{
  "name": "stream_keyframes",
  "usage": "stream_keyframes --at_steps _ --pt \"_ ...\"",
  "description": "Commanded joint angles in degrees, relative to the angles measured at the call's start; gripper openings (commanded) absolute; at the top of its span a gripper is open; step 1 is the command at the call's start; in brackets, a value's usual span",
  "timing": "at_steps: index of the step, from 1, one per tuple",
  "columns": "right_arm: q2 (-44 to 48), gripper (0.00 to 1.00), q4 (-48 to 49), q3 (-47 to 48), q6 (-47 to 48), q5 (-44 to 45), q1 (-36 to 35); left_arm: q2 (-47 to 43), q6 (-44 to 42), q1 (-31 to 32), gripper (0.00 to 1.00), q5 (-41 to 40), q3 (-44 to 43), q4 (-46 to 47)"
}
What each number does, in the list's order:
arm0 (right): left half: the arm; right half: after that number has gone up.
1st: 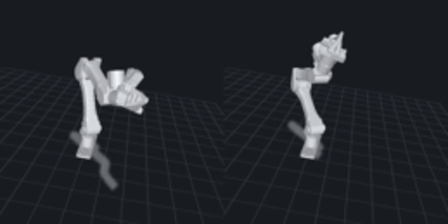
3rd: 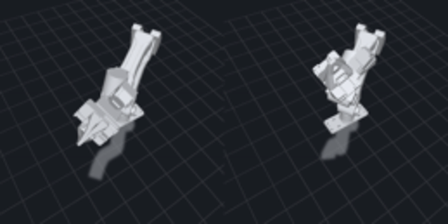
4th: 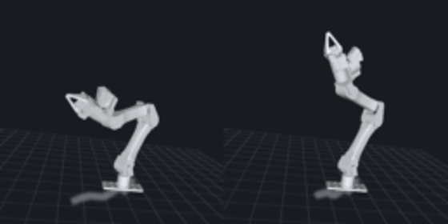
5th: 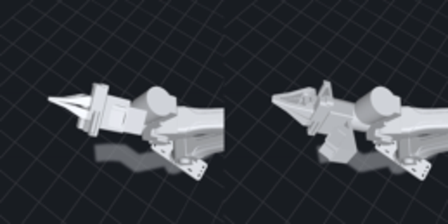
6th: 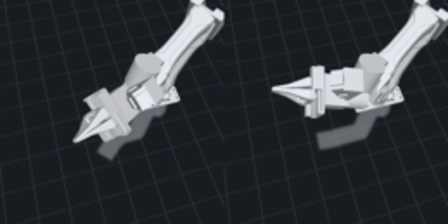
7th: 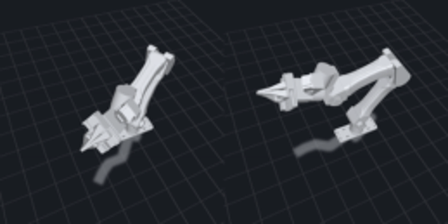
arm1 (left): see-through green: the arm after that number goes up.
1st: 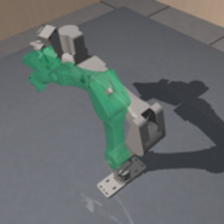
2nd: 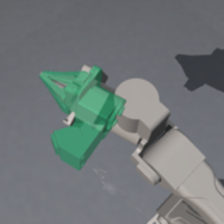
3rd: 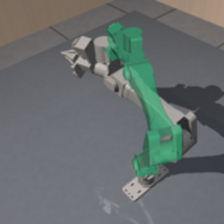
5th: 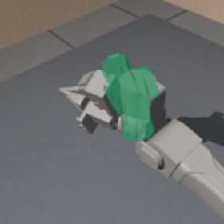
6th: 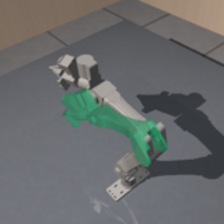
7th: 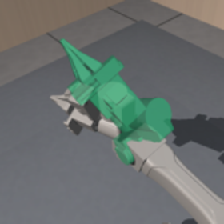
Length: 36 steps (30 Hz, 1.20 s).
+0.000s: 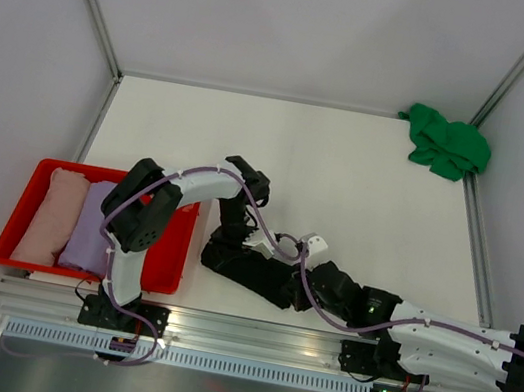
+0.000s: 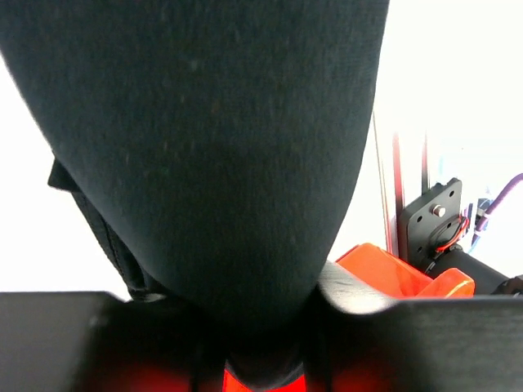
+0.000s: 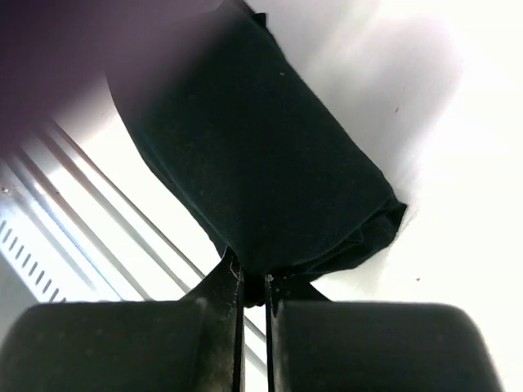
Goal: Roll the t-shirts
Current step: Roll the tshirt, then place the rolled tshirt into the container
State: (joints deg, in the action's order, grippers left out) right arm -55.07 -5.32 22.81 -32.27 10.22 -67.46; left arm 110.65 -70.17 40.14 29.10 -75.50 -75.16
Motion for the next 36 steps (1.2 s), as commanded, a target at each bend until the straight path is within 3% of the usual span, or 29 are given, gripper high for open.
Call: stream_keyframes --at_steps 1,8,13,18,22,29,30,36 --pt "3.2 0.0 -0.21 -2.59 -4.02 -2.21 -0.39 -0.43 -1.9 -0.59 0.46 2.54 -2.54 -1.05" --pt "5.15 0.0 1.45 -6.98 -12.72 -9.76 3.73 -7.46 0.03 -1.12 0.8 3.51 -1.4 4.48" --pt "8.38 0.0 4.35 -10.58 -18.95 -17.5 10.41 -11.33 4.15 -1.12 0.91 2.54 -1.84 7.38" --pt "11.65 0.0 9.01 -13.23 -25.46 -28.83 18.57 -18.01 13.46 -0.07 0.92 1.66 -3.16 16.17" --pt "11.57 0.0 8.83 -12.96 -28.45 -32.18 21.84 -21.17 15.5 3.88 0.92 -2.28 -1.14 19.69" --pt "9.71 0.0 17.1 -16.74 -40.06 -40.54 31.23 -25.49 12.44 15.22 0.95 -12.57 7.91 31.55" --pt "10.15 0.0 15.1 -16.66 -39.71 -40.89 31.95 -24.7 11.82 15.58 1.0 -12.75 8.26 33.04" --pt "10.86 0.0 16.13 -19.29 -40.77 -43.35 35.55 -19.34 6.19 17.69 1.0 -13.98 8.88 35.16"
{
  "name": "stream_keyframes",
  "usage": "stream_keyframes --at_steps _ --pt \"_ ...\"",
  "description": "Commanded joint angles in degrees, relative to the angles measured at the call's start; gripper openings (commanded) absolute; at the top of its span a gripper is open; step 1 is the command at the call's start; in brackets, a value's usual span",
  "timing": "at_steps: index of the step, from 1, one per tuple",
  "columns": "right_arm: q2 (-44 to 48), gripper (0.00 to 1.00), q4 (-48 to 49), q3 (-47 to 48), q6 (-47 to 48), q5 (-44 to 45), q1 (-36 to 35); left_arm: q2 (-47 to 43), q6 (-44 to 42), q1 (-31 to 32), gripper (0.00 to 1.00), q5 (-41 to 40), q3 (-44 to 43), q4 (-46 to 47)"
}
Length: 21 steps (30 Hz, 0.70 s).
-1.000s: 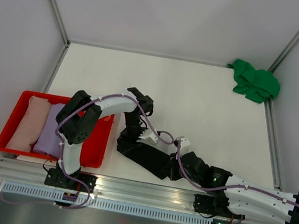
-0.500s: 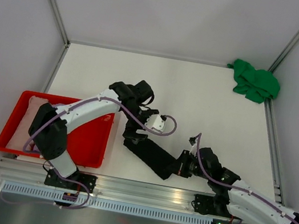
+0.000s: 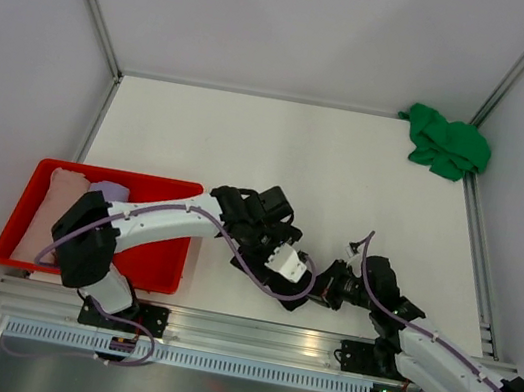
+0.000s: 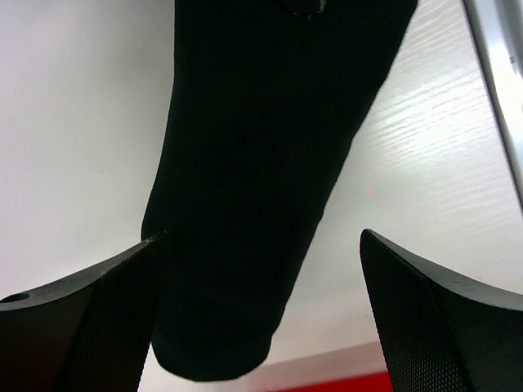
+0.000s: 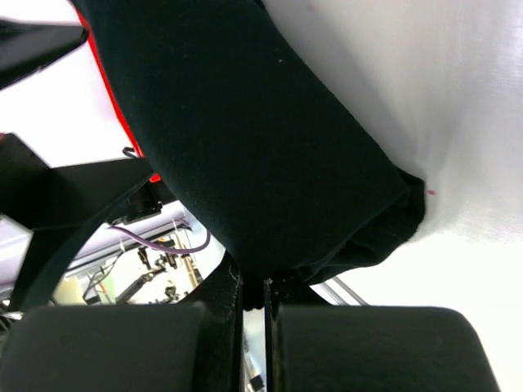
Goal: Roll the t-shirts
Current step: Place the rolled tshirt into the container
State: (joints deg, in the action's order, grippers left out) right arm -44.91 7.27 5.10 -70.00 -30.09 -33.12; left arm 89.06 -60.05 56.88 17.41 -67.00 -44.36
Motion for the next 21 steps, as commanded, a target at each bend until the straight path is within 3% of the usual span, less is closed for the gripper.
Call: stream_keyframes --at_steps 1,6,11,15,21 --pt "0.61 0.0 3.11 -1.59 -2.52 -3.22 1.57 4.26 -3.85 1.21 1.0 -3.95 0.38 6.11" --pt "-0.45 0.0 4.86 -2.73 -3.04 -5.24 1.92 8.5 -1.12 1.39 1.0 -4.76 -3.04 9.55" --pt "0.08 0.0 9.78 -4.75 -6.99 -6.48 3.24 8.68 -5.93 1.92 1.0 -2.03 0.98 9.55" --pt "-0.27 0.0 -1.69 -2.56 1.69 -4.9 3.42 9.38 -9.2 2.09 1.0 -0.8 2.76 9.55" --pt "-3.87 0.0 -4.62 -0.71 7.23 -4.55 3.42 13.33 -10.87 2.27 1.0 -0.8 -0.23 9.73"
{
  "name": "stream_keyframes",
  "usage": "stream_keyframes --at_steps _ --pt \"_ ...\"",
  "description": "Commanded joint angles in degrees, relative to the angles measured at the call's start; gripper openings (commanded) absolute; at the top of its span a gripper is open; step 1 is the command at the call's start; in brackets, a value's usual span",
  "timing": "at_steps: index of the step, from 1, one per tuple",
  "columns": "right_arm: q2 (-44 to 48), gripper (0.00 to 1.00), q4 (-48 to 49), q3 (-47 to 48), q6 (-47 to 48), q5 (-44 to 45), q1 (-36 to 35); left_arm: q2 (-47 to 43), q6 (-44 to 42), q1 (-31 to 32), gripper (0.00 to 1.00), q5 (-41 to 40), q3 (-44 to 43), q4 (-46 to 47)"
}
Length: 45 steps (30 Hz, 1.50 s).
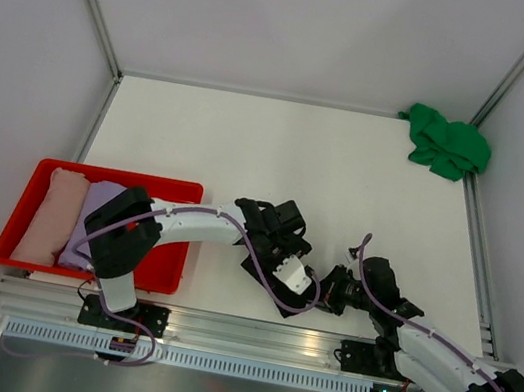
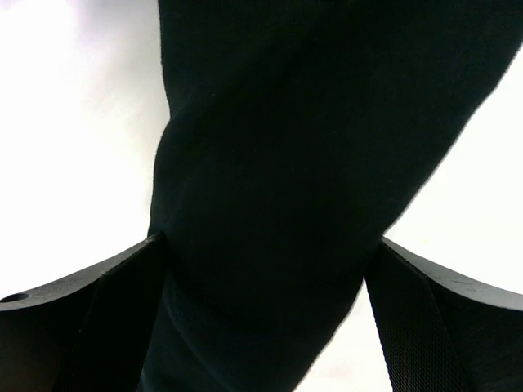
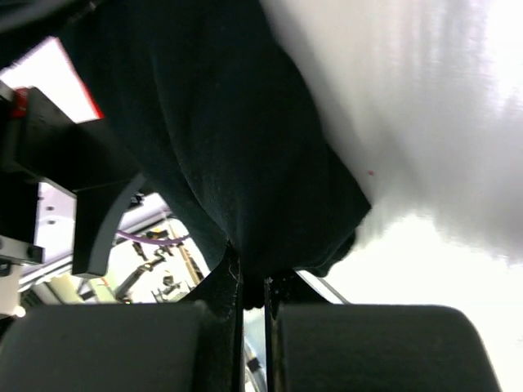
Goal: Roll the t-shirts
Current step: Place the rolled tshirt into the container
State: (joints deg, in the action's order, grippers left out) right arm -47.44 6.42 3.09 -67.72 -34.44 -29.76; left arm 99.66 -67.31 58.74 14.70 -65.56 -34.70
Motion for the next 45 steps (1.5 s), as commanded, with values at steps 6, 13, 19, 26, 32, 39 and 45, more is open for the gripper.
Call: stream_keyframes --at_steps 6,13,19,26,32,39,45 --pt "-2.31 0.01 -9.13 3.93 10.23 2.0 -0.04 5.46 -4.85 1.03 1.0 0.6 -0.01 -0.02" --pt "-1.69 0.02 -9.23 3.59 10.94 2.88 -0.04 6.6 -0.3 1.11 0.95 2.09 -0.87 0.68" --pt "-2.22 0.04 -10.55 3.85 12.62 3.23 0.05 8.18 -0.18 1.03 0.86 0.68 0.07 1.74" --pt "-2.66 0.27 -13.95 5.78 15.07 4.37 -0.04 10.2 -1.16 1.03 0.73 -1.95 1.84 1.65" --pt "0.94 0.72 -31.16 14.39 20.96 11.13 0.05 9.07 4.19 0.85 0.48 -2.13 1.66 0.51" --pt "2.35 0.74 -43.58 21.77 23.25 22.63 0.05 6.6 18.84 -0.11 0.27 -3.79 -0.17 -0.98" --pt "4.64 0.77 -48.25 26.26 24.3 30.65 0.05 6.34 33.53 -2.48 0.02 -5.56 -5.62 -2.74"
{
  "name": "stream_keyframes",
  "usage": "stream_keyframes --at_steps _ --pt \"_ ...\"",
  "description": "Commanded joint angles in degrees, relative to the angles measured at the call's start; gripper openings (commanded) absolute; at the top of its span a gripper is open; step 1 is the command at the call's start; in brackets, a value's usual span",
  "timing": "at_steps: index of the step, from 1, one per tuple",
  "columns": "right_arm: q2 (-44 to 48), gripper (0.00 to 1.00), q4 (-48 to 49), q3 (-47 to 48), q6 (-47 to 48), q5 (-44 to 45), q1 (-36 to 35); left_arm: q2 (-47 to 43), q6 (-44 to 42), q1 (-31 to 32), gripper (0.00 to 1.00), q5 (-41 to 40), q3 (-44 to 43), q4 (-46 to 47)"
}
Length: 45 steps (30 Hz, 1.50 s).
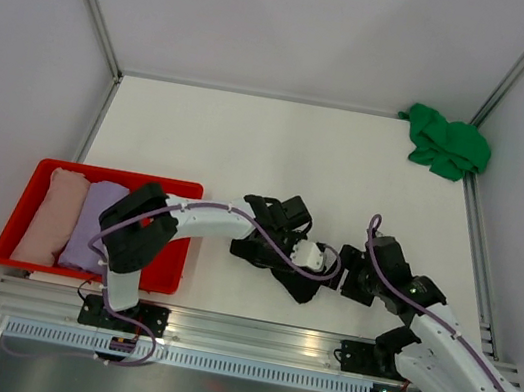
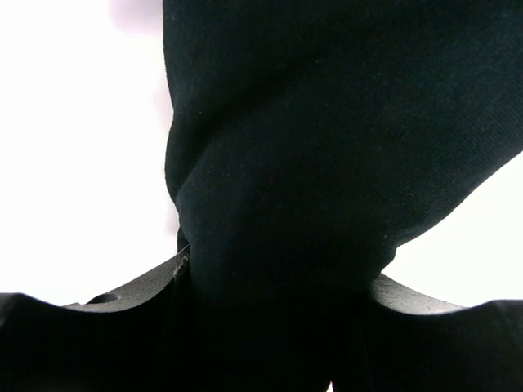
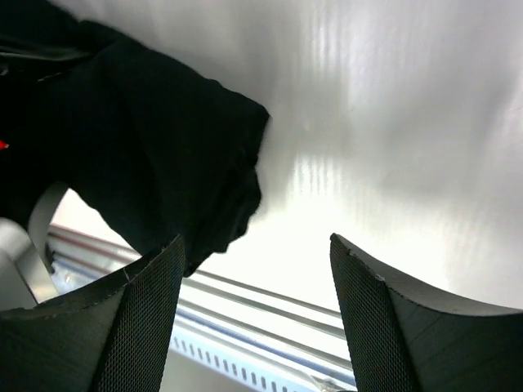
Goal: Roll the t-shirts
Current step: Place the rolled tshirt into the container
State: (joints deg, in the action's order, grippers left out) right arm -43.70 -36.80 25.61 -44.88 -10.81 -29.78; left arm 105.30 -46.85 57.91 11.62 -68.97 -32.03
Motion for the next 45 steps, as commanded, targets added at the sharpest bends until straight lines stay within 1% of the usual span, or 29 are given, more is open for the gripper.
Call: stream_keyframes --at_steps 1,5,6,9,14,19,20,21,22,25,26,28,29,30,31,32,34,35,37,38,40,41,43,44,45 --pt "0.9 0.77 -5.21 4.1 1.55 8.16 0.07 0.44 14.58 -2.09 0.02 -2.56 -2.74 -5.5" --pt "0.64 0.77 -4.87 4.8 1.47 8.96 0.16 -1.76 23.63 -4.47 0.02 -3.79 -5.29 -5.67" --pt "0.72 0.77 -4.78 4.98 1.47 9.31 0.07 -3.15 27.21 -5.69 0.02 -3.97 -6.26 -5.5" --pt "0.99 0.77 -4.34 5.33 1.12 10.28 -0.01 -5.09 32.95 -8.59 0.02 -5.29 -8.02 -5.67" --pt "0.11 0.77 -2.84 6.03 1.03 10.46 0.07 -7.56 37.26 -12.64 0.02 -6.78 -10.38 -6.81" --pt "-2.17 0.77 0.57 6.91 1.38 10.46 -0.01 -12.2 37.71 -17.38 0.02 -8.97 -15.66 -11.29" --pt "-2.7 0.77 1.19 7.35 1.55 10.37 0.07 -13.18 38.23 -18.18 0.02 -10.98 -16.71 -11.99" --pt "-3.92 0.77 1.81 7.61 1.73 10.19 0.07 -14.32 38.5 -19.66 0.02 -11.35 -16.64 -12.44" --pt "-4.63 0.77 3.21 7.79 2.25 10.11 0.07 -17.37 38.5 -20.2 0.02 -14.83 -16.11 -13.22" --pt "-7.18 0.77 6.47 8.76 2.78 8.88 0.07 -22.49 39.2 -21.96 0.02 -20.74 -11.55 -13.67" --pt "-7.79 0.77 7.26 9.28 3.48 8.53 0.07 -26.07 39.99 -23.35 0.02 -24.5 -8.49 -13.58" --pt "-10.17 0.77 8.4 10.16 4.62 7.91 0.07 -29.17 41.04 -26.17 0.02 -26.99 -5.58 -13.76" --pt "-11.04 0.77 8.41 11.3 5.76 7.73 0.07 -30.84 42.7 -28.1 0.02 -27.0 -3.04 -14.28" --pt "-12.62 0.77 8.23 12.61 6.73 7.47 0.07 -33.46 44.46 -32.2 0.02 -26.65 -0.66 -15.24" --pt "-13.42 0.77 8.14 12.63 6.74 7.47 0.07 -34.79 44.48 -34.25 0.02 -26.12 -0.64 -16.12" --pt "-13.86 0.77 7.97 13.58 7.09 7.21 0.07 -35.94 46.04 -37.23 0.02 -25.16 1.45 -17.09" --pt "-14.83 0.77 8.32 13.94 7.35 7.2 0.07 -39.37 46.24 -38.48 0.02 -24.28 4.27 -18.68" --pt "-15.09 0.77 8.49 13.86 7.18 7.03 0.07 -40.33 48.85 -39.7 0.02 -24.62 7.59 -18.68" --pt "-15.53 0.77 8.76 13.94 6.57 6.94 -0.01 -42.01 50.36 -42.51 0.02 -25.59 10.16 -18.33" --pt "-15.97 0.77 8.32 14.47 6.39 6.77 0.07 -42.19 50.97 -47.31 0.02 -25.24 12.0 -17.81" --pt "-16.41 0.77 7.1 15.78 5.6 5.89 0.07 -41.23 51.42 -52.26 0.02 -24.36 12.28 -17.02" --pt "-16.5 0.77 6.83 16.23 5.6 5.54 0.07 -40.79 51.59 -56.37 0.02 -23.93 12.45 -16.75" --pt "-17.38 0.78 5.34 17.72 6.73 5.45 0.07 -39.65 52.12 -59.91 0.02 -23.13 13.68 -14.74" --pt "-18.34 0.78 4.46 19.9 7.52 5.62 -0.01 -39.38 52.65 -62.11 0.02 -23.04 14.73 -14.29" --pt "-18.96 0.78 3.41 21.14 8.4 5.71 0.07 -39.29 52.91 -63.09 0.02 -23.13 15.0 -13.94"
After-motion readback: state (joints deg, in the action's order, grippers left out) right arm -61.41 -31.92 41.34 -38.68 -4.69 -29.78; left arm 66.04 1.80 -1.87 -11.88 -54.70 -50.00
